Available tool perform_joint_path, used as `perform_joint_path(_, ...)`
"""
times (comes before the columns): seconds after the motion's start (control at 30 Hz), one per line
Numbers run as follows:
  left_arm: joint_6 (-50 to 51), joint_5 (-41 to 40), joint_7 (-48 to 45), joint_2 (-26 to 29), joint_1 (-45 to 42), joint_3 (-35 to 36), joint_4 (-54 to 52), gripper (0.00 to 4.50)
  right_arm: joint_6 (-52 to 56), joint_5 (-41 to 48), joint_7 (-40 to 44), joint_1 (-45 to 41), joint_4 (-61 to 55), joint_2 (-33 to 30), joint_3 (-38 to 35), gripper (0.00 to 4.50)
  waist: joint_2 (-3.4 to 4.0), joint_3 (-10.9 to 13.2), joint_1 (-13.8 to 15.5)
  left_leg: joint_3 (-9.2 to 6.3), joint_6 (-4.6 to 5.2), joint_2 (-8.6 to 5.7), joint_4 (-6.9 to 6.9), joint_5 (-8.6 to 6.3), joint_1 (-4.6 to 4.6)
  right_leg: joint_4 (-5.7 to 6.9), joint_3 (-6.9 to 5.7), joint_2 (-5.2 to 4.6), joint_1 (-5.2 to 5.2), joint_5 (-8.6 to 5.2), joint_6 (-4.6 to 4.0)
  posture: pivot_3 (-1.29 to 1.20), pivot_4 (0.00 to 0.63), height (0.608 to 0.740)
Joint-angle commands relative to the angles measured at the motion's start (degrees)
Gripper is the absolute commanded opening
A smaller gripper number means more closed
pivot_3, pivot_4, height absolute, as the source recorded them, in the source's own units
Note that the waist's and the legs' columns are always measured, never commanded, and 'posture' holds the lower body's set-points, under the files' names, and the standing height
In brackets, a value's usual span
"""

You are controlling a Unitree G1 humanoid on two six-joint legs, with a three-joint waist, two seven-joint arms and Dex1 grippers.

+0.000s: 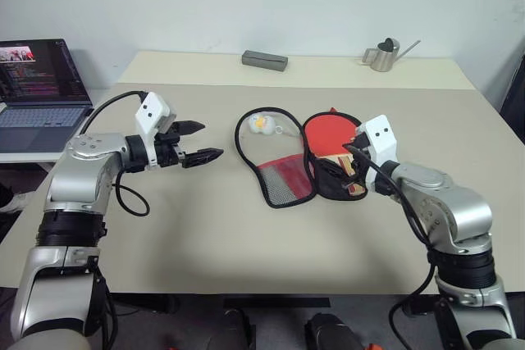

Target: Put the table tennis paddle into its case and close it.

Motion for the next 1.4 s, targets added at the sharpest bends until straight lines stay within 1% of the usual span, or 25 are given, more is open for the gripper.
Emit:
perform_joint_path(0.03, -2.9, 2.7, 1.6, 0.6, -3.1, 0.6, 4.7, 4.5, -3.1, 3.0, 5.8, -2.6, 0.4, -4.0, -2.3, 4.42, 0.0, 0.0, 0.0, 0.01, 0.0, 0.0, 0.0, 0.0, 0.0, 0.01, -0.01, 0.0, 0.01, 0.0, 0.0, 0.0, 0.15, 0.74)
perform_joint_path(0.17, -3.4, 3.8, 1.4, -0.2, -4.8, 0.3, 9.0, 4.5, -4.5, 4.7, 8.9, -4.3, 1.8, -6.7, -3.4, 4.42, 0.0, 0.0, -0.1, 0.04, 0.0, 0.01, 0.02, 0.0, 0.0, 0.02, 0.0, 0.01, 0.0, 0.0, 0.0, 0.0, 0.15, 0.74)
perform_joint_path(0.27, -3.3, 4.4, 1.7, -1.4, -6.4, 0.1, 12.4, 3.89, -4.8, 6.9, 11.5, -4.9, 1.6, -8.1, -4.3, 4.5, 0.0, 0.0, 0.0, 0.04, 0.0, 0.0, 0.01, 0.0, -0.01, 0.02, -0.02, 0.01, 0.0, 0.0, 0.0, 0.0, 0.15, 0.74)
perform_joint_path(0.43, -6.0, 9.8, 8.0, -4.9, -9.7, -2.2, 20.7, 2.13, -5.7, 10.7, 15.4, -4.4, 0.0, -10.2, -5.6, 4.5, -0.01, 0.0, 0.2, 0.04, 0.0, -0.01, 0.03, 0.0, -0.01, 0.02, -0.02, 0.01, 0.02, 0.0, 0.01, 0.0, 0.15, 0.74)
perform_joint_path(0.6, -9.4, 14.2, 16.1, -10.2, -14.3, -3.3, 31.5, 0.25, -9.1, 10.5, 17.2, -3.8, 1.1, -12.1, -6.1, 4.5, -0.02, 0.0, 0.5, 0.05, 0.0, -0.02, 0.09, 0.0, -0.03, 0.02, -0.03, 0.01, 0.03, 0.01, 0.01, 0.0, 0.15, 0.74)
perform_joint_path(0.63, -10.3, 15.2, 18.3, -11.2, -15.4, -3.6, 34.1, 0.04, -9.7, 10.4, 17.5, -3.7, 1.1, -12.6, -6.0, 4.5, -0.02, 0.0, 0.6, 0.05, 0.0, -0.02, 0.09, 0.0, -0.05, 0.02, -0.04, 0.01, 0.01, 0.01, 0.02, 0.0, 0.15, 0.74)
perform_joint_path(0.7, -11.7, 16.4, 21.2, -12.6, -17.2, -3.7, 38.1, 0.04, -10.5, 10.2, 17.7, -3.6, 1.0, -13.2, -5.9, 4.5, -0.02, 0.0, 0.6, 0.06, 0.0, -0.03, 0.09, 0.0, -0.06, 0.02, -0.05, 0.01, 0.01, 0.01, 0.02, 0.0, 0.15, 0.74)
perform_joint_path(0.77, -12.3, 16.9, 21.6, -14.2, -18.6, -3.7, 41.1, 0.04, -11.0, 10.3, 17.8, -3.0, 0.6, -13.8, -5.9, 4.5, -0.02, 0.0, 0.6, 0.09, 0.0, -0.03, 0.08, 0.0, -0.08, 0.01, -0.04, 0.02, 0.0, 0.01, 0.02, 0.0, 0.15, 0.74)
perform_joint_path(0.87, -13.0, 17.1, 21.2, -15.9, -20.0, -3.4, 43.8, 0.04, -11.1, 10.7, 17.6, -2.2, -0.1, -14.3, -6.1, 4.5, -0.02, 0.0, 0.7, 0.1, 0.0, -0.03, 0.06, 0.0, -0.09, 0.01, -0.05, 0.03, -0.01, 0.01, 0.01, 0.0, 0.15, 0.74)
perform_joint_path(1.0, -14.6, 16.8, 23.0, -18.0, -21.6, -2.0, 47.0, 0.04, -10.6, 11.4, 16.9, -0.9, -1.5, -14.6, -6.7, 4.5, -0.03, 0.0, 0.7, 0.1, 0.0, -0.03, 0.08, 0.0, -0.09, 0.02, -0.05, 0.03, -0.01, 0.01, 0.01, 0.0, 0.15, 0.74)
perform_joint_path(1.4, -16.9, 16.0, 22.2, -23.1, -23.9, 1.7, 50.3, 0.04, -11.8, 11.3, 16.7, 1.0, -2.6, -16.6, -7.3, 4.5, -0.03, 0.0, 0.9, 0.1, -0.01, -0.05, 0.09, 0.01, -0.09, 0.02, -0.07, 0.03, 0.0, 0.01, 0.02, 0.0, 0.15, 0.74)
